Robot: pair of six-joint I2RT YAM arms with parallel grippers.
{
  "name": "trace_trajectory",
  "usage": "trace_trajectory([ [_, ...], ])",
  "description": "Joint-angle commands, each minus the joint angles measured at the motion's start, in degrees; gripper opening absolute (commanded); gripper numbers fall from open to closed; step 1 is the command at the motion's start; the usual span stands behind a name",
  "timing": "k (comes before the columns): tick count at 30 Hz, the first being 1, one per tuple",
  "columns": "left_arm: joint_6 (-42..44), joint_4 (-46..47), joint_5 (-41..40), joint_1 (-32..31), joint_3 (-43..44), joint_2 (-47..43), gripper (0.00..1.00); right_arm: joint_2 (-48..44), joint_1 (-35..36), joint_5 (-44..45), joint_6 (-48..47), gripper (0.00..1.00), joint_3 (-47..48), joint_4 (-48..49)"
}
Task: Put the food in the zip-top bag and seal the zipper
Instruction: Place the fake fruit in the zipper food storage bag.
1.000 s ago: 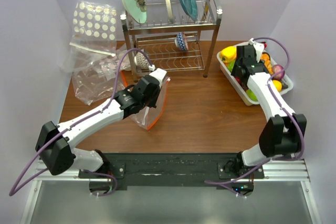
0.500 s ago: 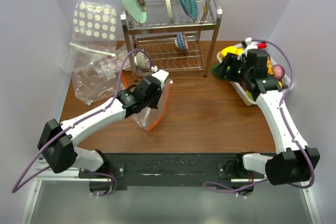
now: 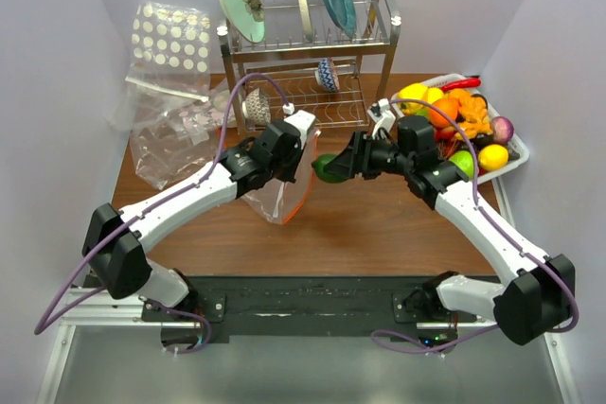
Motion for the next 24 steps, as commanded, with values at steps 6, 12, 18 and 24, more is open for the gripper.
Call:
trace_trajectory([
  [6,-0.33,0.39,2.99,0.28,3.26,0.0,0.0,2.3,4.07,-2.79,5.32,0.43,-4.2,13.13],
  [12,-0.6,0.56,4.66,0.28,3.09,0.26,0.0,4.94,6.18,2.74,4.89,0.42,-4.2,11.05],
  [18,-1.39,1.18,6.59,0.19,2.74,-1.23,0.0,8.63,6.27,9.77,4.18,0.42,-3.41,7.78],
  [24,-2.18,1.61,8.52,0.19,2.65,-2.02,0.0,11.17,6.18,11.89,6.19,0.42,-4.28,10.84],
])
